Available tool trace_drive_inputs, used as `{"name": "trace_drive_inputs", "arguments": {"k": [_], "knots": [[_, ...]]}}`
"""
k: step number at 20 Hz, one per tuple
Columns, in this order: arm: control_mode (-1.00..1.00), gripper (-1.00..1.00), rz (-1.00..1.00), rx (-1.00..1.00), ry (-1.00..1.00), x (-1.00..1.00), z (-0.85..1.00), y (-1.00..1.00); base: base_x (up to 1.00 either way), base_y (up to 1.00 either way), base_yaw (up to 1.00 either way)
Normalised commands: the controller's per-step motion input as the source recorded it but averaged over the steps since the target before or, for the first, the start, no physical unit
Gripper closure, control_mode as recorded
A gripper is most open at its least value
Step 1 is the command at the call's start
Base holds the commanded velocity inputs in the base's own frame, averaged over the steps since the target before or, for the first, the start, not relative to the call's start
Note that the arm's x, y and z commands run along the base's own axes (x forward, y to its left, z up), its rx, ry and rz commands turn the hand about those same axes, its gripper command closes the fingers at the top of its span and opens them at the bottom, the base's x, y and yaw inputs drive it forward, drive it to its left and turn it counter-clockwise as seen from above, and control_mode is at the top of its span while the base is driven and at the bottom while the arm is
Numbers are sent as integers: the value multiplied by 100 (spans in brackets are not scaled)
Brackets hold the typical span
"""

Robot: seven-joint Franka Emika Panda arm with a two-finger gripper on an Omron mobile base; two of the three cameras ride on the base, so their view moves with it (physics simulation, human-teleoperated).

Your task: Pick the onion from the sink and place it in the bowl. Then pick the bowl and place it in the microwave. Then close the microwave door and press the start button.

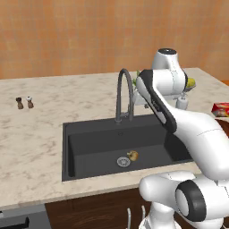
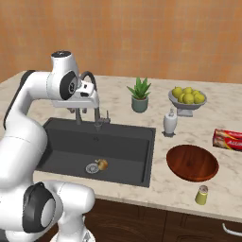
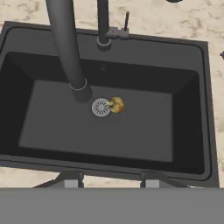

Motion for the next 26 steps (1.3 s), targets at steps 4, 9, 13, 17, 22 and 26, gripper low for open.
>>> {"name": "trace_drive_inputs", "arguments": {"k": [4, 9, 13, 17, 22, 26], "knots": [[-100, -100, 0, -1, -2, -15, -4, 0, 0, 0, 0], [-100, -100, 0, -3, 1, -7, -68, -16, 0, 0, 0], [-100, -100, 8, 5, 0, 0, -80, -72, 0, 0, 0], [-100, -100, 43, 16, -2, 0, -65, -48, 0, 0, 0], [-100, -100, 54, 15, -3, 14, -60, -11, 0, 0, 0], [-100, -100, 53, 10, -8, 14, -70, -12, 0, 0, 0]]}}
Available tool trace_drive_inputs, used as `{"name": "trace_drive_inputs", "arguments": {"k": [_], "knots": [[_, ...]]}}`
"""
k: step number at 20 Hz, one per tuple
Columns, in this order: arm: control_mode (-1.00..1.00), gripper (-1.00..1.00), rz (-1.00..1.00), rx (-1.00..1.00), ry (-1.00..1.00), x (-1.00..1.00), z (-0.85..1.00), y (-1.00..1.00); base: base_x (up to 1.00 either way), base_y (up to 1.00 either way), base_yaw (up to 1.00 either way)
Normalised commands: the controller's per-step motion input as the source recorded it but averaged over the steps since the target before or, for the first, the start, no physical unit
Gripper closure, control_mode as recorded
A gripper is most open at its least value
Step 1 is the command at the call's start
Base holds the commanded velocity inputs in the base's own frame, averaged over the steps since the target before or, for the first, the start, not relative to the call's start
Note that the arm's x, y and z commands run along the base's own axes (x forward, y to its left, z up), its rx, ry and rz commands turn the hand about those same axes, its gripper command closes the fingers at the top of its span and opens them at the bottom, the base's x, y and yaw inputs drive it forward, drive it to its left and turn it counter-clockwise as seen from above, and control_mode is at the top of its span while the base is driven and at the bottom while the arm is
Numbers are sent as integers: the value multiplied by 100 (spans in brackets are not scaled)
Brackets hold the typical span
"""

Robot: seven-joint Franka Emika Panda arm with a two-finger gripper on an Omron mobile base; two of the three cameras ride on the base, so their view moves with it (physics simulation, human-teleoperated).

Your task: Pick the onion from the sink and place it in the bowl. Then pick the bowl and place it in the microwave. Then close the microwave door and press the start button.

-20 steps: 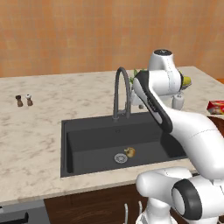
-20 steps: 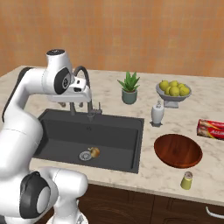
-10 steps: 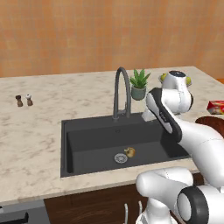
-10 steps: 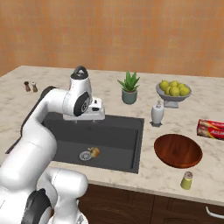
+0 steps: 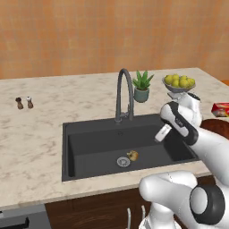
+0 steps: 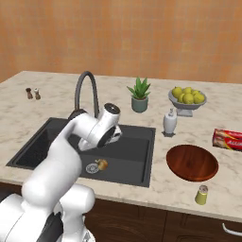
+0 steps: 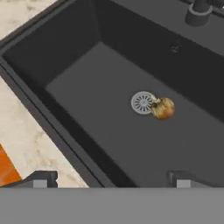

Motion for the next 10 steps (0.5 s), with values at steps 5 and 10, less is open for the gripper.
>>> {"name": "trace_drive_inputs", "arguments": {"k": [5, 10], "knots": [[-100, -100, 44, 7, -16, 20, -74, -6, 0, 0, 0], [-100, -100, 40, 10, -13, 34, -60, 0, 0, 0, 0]]}}
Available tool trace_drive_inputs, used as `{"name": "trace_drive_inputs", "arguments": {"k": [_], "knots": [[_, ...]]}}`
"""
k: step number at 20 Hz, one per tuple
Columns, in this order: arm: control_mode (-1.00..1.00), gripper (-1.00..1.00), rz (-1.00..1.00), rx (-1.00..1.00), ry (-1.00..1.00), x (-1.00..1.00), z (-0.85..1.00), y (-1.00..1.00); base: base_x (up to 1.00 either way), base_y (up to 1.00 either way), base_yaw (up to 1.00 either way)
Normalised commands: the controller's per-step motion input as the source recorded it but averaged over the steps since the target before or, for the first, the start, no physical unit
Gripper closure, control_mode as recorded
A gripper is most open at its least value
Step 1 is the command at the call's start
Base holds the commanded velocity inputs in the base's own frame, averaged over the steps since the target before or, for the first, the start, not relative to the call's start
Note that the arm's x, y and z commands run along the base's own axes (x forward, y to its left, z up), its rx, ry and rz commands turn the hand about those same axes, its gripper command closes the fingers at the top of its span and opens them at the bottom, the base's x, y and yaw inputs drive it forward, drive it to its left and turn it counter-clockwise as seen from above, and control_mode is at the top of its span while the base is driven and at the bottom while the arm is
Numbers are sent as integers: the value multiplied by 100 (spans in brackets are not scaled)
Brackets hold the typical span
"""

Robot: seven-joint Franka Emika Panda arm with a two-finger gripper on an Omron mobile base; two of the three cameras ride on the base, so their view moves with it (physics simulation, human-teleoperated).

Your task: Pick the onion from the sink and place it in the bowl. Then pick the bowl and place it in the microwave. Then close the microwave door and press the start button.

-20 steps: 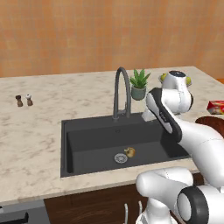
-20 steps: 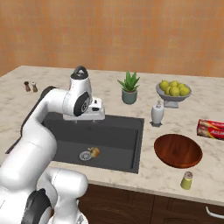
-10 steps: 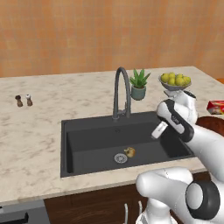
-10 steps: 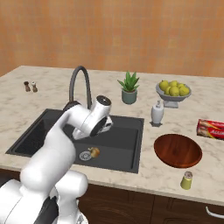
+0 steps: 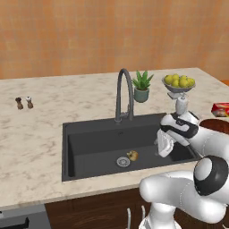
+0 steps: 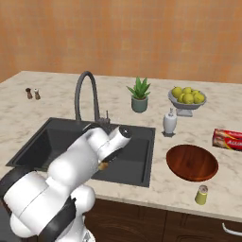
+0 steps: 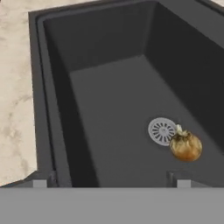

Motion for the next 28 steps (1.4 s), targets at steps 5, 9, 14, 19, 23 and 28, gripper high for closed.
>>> {"name": "trace_drive_inputs", "arguments": {"k": [5, 9, 14, 19, 23, 28], "knots": [[-100, -100, 25, 9, -13, 29, -47, 0, 0, 0, 0], [-100, -100, 4, 5, -3, 42, -35, 11, 0, 0, 0], [-100, -100, 0, 2, 0, 54, -39, 27, 0, 0, 0], [-100, -100, 3, 1, 0, 50, -44, 7, 0, 0, 0], [-100, -100, 5, 0, 0, 34, -48, 2, 0, 0, 0], [-100, -100, 3, 0, 0, 5, -51, 10, 0, 0, 0]]}}
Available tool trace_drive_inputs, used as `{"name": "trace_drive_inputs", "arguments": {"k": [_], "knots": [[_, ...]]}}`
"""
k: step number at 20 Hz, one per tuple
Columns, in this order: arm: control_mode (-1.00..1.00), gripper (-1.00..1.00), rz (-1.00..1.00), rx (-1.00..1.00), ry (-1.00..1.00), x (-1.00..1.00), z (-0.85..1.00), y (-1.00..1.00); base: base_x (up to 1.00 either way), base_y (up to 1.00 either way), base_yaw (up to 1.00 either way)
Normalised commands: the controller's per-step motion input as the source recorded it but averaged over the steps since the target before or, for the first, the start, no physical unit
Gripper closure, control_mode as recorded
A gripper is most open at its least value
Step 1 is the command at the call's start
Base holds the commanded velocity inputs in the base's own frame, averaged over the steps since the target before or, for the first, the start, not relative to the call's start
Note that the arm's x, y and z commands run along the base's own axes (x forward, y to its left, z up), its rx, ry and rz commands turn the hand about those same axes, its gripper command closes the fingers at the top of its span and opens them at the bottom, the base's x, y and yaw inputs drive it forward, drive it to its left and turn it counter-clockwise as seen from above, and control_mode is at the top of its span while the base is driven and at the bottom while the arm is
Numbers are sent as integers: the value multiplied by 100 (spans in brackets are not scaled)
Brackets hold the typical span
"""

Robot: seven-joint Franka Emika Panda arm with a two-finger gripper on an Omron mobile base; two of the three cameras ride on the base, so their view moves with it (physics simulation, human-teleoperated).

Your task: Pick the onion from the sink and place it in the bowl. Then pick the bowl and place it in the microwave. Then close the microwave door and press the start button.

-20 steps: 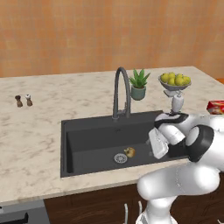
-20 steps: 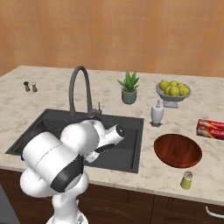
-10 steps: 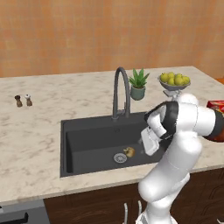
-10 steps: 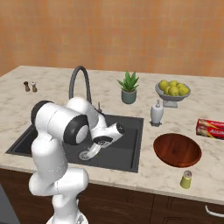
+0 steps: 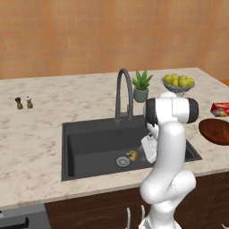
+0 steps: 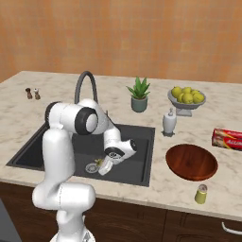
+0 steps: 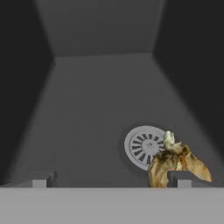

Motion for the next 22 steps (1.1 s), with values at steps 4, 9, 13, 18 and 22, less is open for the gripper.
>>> {"name": "trace_drive_inputs", "arguments": {"k": [4, 9, 13, 18, 22], "knots": [[-100, -100, 0, 0, 0, 31, -18, 33, 0, 0, 0], [-100, -100, 0, 2, -3, 34, -12, 2, 0, 0, 0], [-100, -100, 0, 1, -4, 33, -24, 0, 0, 0, 0], [-100, -100, 0, 0, -1, 30, -44, 0, 0, 0, 0], [-100, -100, 0, 0, 0, 26, -29, 0, 0, 0, 0]]}}
